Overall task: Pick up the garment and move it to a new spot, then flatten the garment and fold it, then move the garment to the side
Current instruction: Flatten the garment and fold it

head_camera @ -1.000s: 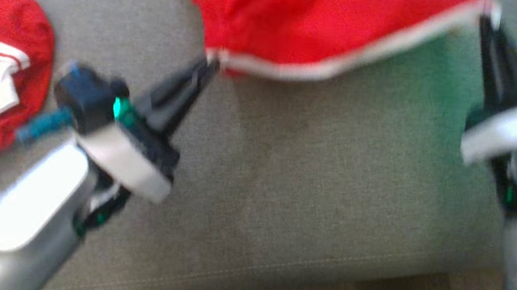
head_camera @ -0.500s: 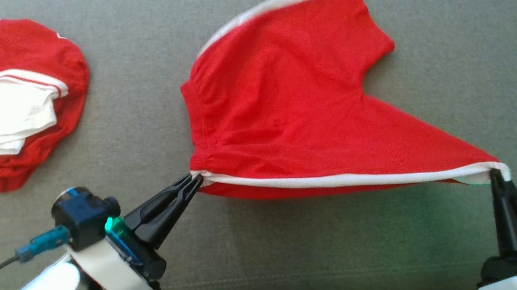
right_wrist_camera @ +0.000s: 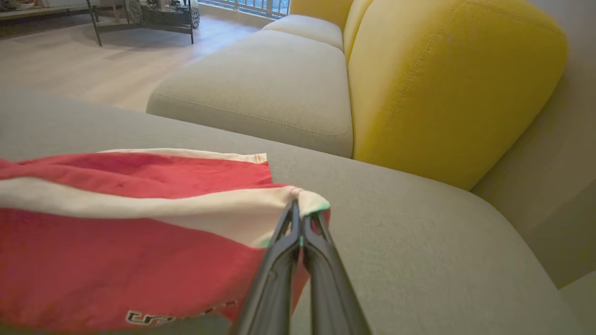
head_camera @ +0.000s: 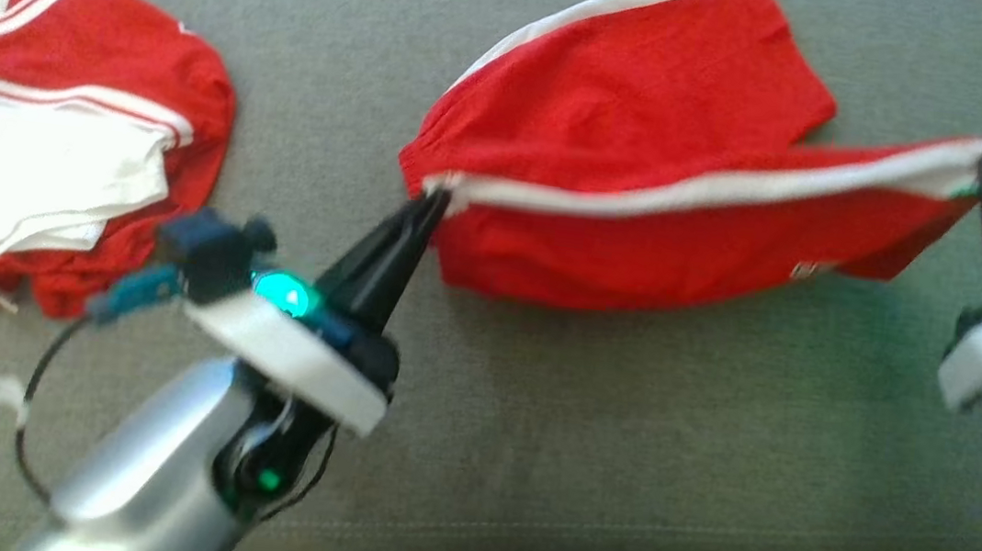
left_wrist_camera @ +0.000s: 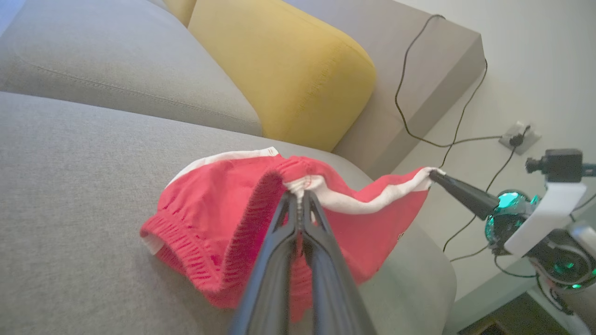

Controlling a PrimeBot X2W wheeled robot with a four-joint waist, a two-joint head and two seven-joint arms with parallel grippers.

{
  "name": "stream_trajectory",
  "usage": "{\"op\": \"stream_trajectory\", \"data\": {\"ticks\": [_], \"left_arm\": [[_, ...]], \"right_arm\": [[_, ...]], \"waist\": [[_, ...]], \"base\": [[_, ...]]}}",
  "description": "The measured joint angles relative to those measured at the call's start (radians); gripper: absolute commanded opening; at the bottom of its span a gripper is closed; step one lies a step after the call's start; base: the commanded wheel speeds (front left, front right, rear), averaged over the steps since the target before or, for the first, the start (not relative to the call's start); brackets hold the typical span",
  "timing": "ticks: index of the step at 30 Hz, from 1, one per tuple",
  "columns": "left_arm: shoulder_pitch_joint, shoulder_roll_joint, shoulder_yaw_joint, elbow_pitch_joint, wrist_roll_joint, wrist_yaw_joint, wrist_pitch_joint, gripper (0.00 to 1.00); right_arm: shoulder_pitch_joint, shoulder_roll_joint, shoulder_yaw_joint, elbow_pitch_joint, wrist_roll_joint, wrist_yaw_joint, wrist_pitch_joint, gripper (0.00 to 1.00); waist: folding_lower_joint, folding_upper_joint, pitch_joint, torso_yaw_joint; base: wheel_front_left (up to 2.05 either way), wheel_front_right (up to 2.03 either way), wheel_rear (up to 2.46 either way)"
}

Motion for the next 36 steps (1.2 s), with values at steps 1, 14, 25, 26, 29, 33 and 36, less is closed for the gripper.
{"op": "stream_trajectory", "data": {"ticks": [1,14,25,26,29,33,36], "left_arm": [[-0.026,-0.015,-0.001,0.021,-0.030,0.000,0.004,0.00],[-0.249,-0.162,0.038,0.277,-0.259,0.000,0.095,0.00],[-0.372,-0.207,0.059,0.403,-0.268,0.000,0.051,0.00],[-0.377,-0.209,0.055,0.410,-0.268,0.000,0.049,0.00],[-0.396,-0.213,0.048,0.429,-0.268,0.000,0.035,0.24],[-0.406,-0.212,0.037,0.442,-0.268,0.000,0.022,1.00],[-0.404,-0.208,0.032,0.452,-0.264,0.000,0.007,1.00]], "right_arm": [[-0.039,-0.006,0.001,0.033,-0.017,0.000,0.009,0.00],[-0.454,-0.099,0.110,0.388,-0.053,0.000,0.025,0.00],[-0.734,-0.132,0.238,0.669,-0.074,0.000,-0.056,0.00],[-0.748,-0.132,0.245,0.692,-0.074,0.000,-0.063,0.00],[-0.781,-0.130,0.266,0.754,-0.073,0.000,-0.092,0.10],[-0.807,-0.127,0.279,0.814,-0.067,0.000,-0.143,1.00],[-0.804,-0.114,0.264,0.838,-0.023,0.000,-0.179,1.00]], "waist": [[0.0001,0.0000,0.008,0.006],[0.0003,0.0000,0.137,0.086],[0.0002,0.0000,0.229,0.132],[0.0002,0.0000,0.234,0.134],[0.0001,0.0000,0.242,0.139],[0.0002,0.0000,0.240,0.137],[0.0000,0.0000,0.227,0.133]], "base": [[0.00,0.00,0.00],[0.00,0.00,0.00],[0.00,0.00,0.00],[0.00,0.00,0.00],[0.00,0.00,0.00],[0.00,0.00,0.00],[0.00,0.00,0.00]]}}
